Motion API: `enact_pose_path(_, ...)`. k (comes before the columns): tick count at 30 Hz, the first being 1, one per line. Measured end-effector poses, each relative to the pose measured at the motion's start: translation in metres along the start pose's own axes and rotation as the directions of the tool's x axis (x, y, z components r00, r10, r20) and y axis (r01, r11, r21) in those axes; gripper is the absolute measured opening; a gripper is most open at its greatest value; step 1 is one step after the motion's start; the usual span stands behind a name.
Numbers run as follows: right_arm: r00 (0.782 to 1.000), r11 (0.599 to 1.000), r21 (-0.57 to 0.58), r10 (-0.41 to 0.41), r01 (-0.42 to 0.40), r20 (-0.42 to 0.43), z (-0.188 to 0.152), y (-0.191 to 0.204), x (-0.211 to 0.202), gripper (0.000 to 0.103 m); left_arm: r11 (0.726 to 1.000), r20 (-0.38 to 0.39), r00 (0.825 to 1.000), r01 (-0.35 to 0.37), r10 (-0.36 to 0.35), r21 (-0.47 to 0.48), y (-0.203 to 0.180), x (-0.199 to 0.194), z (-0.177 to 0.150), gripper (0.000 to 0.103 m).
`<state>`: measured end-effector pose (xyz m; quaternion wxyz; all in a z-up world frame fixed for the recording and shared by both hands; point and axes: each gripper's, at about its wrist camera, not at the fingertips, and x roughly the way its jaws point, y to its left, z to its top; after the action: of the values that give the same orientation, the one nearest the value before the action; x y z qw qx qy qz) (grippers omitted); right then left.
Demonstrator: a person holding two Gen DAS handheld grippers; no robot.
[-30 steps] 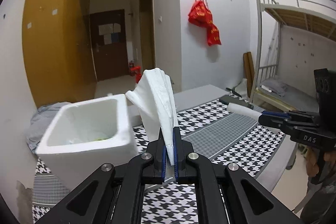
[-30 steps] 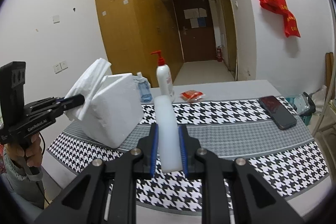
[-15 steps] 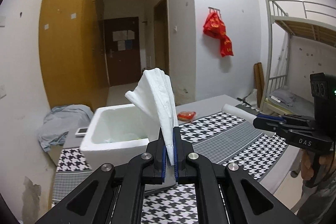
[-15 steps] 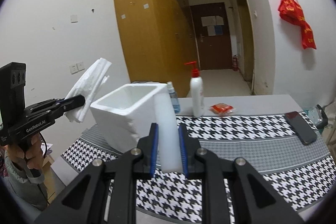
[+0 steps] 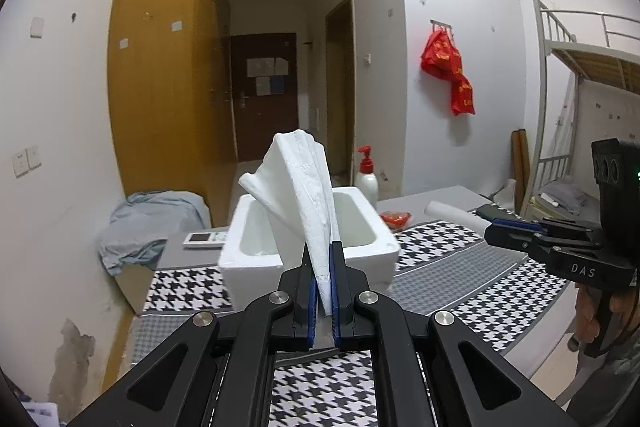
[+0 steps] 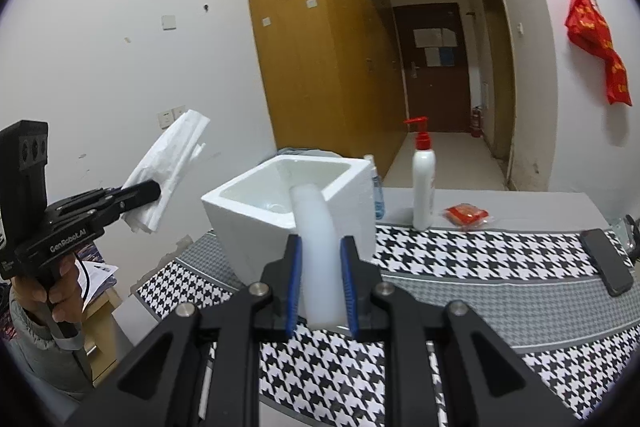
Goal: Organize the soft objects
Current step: 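Carry the foam roll with the right gripper and the cloth with the left gripper toward the foam box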
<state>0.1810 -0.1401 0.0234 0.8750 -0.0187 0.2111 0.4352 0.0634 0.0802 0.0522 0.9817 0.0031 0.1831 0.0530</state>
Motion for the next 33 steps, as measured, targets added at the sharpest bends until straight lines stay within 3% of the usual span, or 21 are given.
enact_pose_path(33, 0.997, 0.995, -0.069, 0.064, -0.067, -0.051, 0.038, 0.039, 0.078, 0.023, 0.992, 0.003, 0.995, -0.097, 0.097, -0.076, 0.061, -0.001, -0.017, 0.006)
